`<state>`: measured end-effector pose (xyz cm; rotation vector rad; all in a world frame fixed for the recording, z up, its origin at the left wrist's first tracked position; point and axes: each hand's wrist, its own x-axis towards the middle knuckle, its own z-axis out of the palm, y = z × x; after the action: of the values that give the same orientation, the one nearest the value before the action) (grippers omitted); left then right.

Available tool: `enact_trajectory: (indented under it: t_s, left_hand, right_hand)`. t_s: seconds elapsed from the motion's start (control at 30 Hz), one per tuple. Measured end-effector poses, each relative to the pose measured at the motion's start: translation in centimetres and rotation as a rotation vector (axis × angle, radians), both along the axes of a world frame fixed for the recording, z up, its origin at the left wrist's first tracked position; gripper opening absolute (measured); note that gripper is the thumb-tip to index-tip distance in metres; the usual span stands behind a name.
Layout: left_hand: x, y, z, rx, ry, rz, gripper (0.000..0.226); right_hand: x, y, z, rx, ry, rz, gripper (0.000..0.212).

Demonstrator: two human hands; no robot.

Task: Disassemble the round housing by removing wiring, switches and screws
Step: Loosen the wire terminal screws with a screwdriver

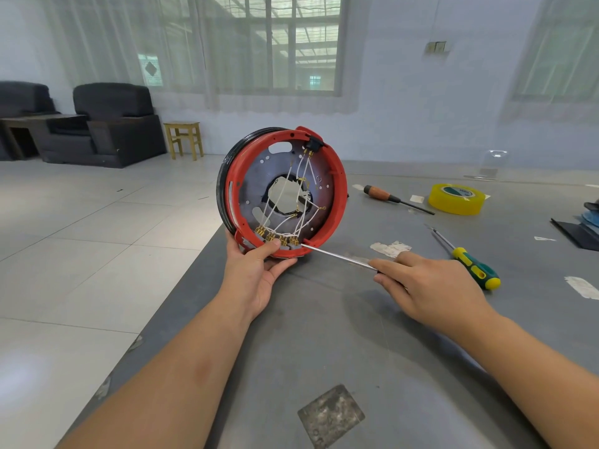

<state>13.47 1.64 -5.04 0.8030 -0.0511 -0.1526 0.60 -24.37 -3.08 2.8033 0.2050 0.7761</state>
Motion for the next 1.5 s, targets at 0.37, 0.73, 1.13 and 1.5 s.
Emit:
enact_trajectory:
  t_s: [0.37, 0.73, 1.13, 1.5]
  left_hand:
    - [0.0, -0.2, 0.1, 0.03, 0.017, 0.059, 0.069]
    - [0.0, -0.1, 0.1, 0.041, 0.051, 0.048, 0.071]
    - [-0.2, -0.3, 0.1, 0.077, 0.024, 0.05, 0.086]
    - [0.1, -0.2, -0.2, 0.104, 0.016, 0.037, 0.094]
  right_hand:
    - [0.0, 0.5, 0.4, -0.023, 0.074, -0.008, 0.05]
    - [0.0, 0.7, 0.6, -0.045, 0.081, -0.021, 0.058]
    - [-0.4, 0.8, 1.4, -0.072, 0.077, -0.044, 0.047]
    - [-0.1, 0.6, 0.8, -0.064, 0.074, -0.036, 0.048]
